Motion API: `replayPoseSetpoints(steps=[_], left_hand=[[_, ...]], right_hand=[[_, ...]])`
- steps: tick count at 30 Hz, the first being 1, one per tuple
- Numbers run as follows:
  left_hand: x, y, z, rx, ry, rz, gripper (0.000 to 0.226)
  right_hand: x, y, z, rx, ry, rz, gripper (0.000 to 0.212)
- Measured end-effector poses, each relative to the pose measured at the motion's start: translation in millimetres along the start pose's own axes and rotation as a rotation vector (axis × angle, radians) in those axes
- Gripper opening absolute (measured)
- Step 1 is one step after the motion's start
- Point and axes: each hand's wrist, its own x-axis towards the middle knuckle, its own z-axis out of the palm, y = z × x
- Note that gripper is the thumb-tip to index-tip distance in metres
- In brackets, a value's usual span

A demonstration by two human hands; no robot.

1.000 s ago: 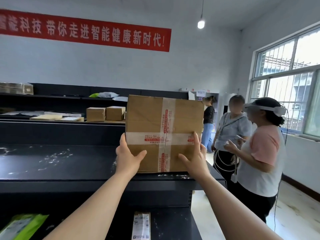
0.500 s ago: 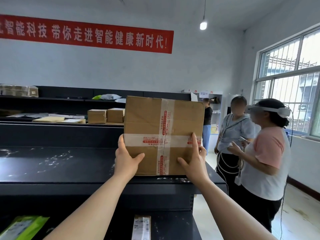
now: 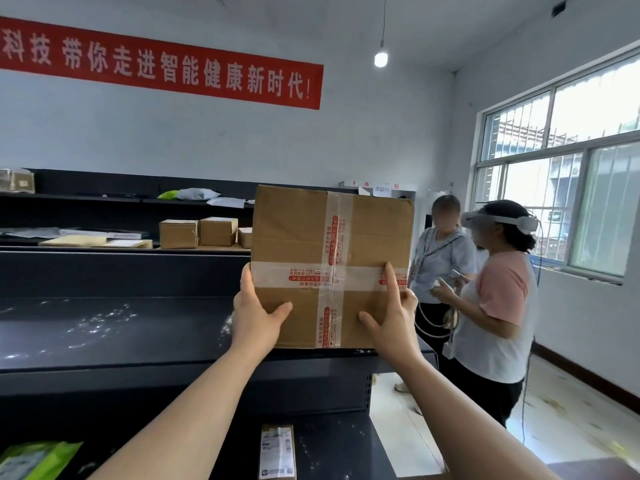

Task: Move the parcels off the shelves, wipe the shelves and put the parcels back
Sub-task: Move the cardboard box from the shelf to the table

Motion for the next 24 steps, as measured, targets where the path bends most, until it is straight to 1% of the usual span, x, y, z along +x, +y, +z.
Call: replayPoseSetpoints(steps=[5,11,15,21,24], left_hand=[[-16.1,8.5,-5.7,-0.017,-0.045,0.019,0.098],[-37.8,19.1,-11.8,-0.088,-0.137,0.069,0.098],[-54.2,30.2,-10.5,-0.112,-0.202,0.113,0.097],[-90.3,45.2,0.3,-0.192,-0.322,0.180,0.094],[-110.2,55.2,9.9,-0.218,-0.370,0.191,0.094]], right_hand=[[-24.4,-17.3,-21.1,-0.064,0.044,0.022,0.103],[-61.2,-39.7,-49.5,-0.137,0.127,0.032,0.099],[-87.9,-55.1,-70.9,-0.232,0.216,0.047,0.101],[-133.7,-66.0,-106.6,-0.279,0.313,0.121,0.097],[-156.2,-68.8,-128.9,-0.323,0.355,0.153,0.100]])
